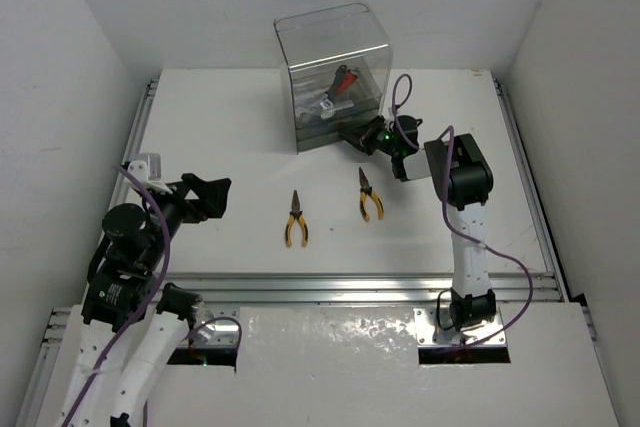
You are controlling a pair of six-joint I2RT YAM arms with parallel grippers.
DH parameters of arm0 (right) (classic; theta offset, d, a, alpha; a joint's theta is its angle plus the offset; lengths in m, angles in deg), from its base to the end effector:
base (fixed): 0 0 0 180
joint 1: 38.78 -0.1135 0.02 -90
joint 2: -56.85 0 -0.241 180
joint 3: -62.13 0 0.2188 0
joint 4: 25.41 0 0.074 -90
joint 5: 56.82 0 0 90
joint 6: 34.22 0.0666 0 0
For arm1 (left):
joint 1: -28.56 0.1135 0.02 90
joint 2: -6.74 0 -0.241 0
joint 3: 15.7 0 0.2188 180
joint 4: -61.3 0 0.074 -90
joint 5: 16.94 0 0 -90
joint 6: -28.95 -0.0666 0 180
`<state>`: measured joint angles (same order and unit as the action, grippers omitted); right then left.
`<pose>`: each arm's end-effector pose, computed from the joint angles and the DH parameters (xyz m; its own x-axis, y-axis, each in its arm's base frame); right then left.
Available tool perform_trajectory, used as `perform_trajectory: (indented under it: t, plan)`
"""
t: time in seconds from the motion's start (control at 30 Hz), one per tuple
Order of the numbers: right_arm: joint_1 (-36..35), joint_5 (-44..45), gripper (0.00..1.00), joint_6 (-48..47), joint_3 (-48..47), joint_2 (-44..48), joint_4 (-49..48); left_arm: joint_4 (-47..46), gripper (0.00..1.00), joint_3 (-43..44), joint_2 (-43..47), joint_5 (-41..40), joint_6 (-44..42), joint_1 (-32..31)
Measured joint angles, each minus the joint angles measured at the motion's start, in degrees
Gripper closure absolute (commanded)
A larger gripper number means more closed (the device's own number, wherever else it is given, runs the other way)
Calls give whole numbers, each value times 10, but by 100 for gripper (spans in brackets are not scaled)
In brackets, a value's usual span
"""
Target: Sort the tools into containers
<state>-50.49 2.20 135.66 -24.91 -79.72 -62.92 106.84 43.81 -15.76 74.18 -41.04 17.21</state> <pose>0.4486 0.1280 0.0854 -0.6924 0.7184 -0.0663 0.0836 0.1712 0.9817 0.1087 -0.0231 0.3166 -0.2105 -0.3067 -0.9282 0.1529 0.9275 -0.3411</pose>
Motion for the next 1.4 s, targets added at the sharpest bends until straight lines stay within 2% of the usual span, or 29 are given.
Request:
perform_trajectory:
  t: [0.5, 0.53, 0.57, 0.6, 0.63, 0.73, 0.9, 0.97, 1.03, 1.13, 1.3, 1.4]
  plan:
    - [0, 25, 100, 15, 227, 103, -119, 0, 0, 0, 2, 0, 0, 0]
    - [0, 25, 92, 14, 241, 111, -122, 0, 0, 0, 2, 0, 0, 0]
    - [0, 25, 79, 13, 254, 121, -122, 0, 0, 0, 3, 0, 0, 0]
    - [0, 24, 64, 10, 265, 132, -121, 0, 0, 0, 3, 0, 0, 0]
    - [0, 23, 41, 3, 275, 143, -114, 0, 0, 0, 4, 0, 0, 0]
    - [0, 17, 36, -32, 289, 191, -76, 0, 0, 0, 5, 0, 0, 0]
    - [-7, 41, 33, -127, 295, 323, 88, 0, 0, -1, 9, 0, 0, 0]
    - [-16, 74, 29, -185, 289, 383, 195, -1, 0, -1, 11, 0, 0, 0]
    - [-38, 131, 29, -251, 261, 422, 319, -1, 0, -1, 13, 0, 0, 0]
    - [-84, 213, 33, -352, 171, 423, 499, -1, 0, -1, 16, 0, 0, 0]
    - [-131, 291, 36, -465, 74, 377, 657, -1, 0, -1, 18, 2, 0, 0]
    - [-145, 330, 37, -510, 48, 340, 715, -1, 0, -1, 22, 2, 0, 0]
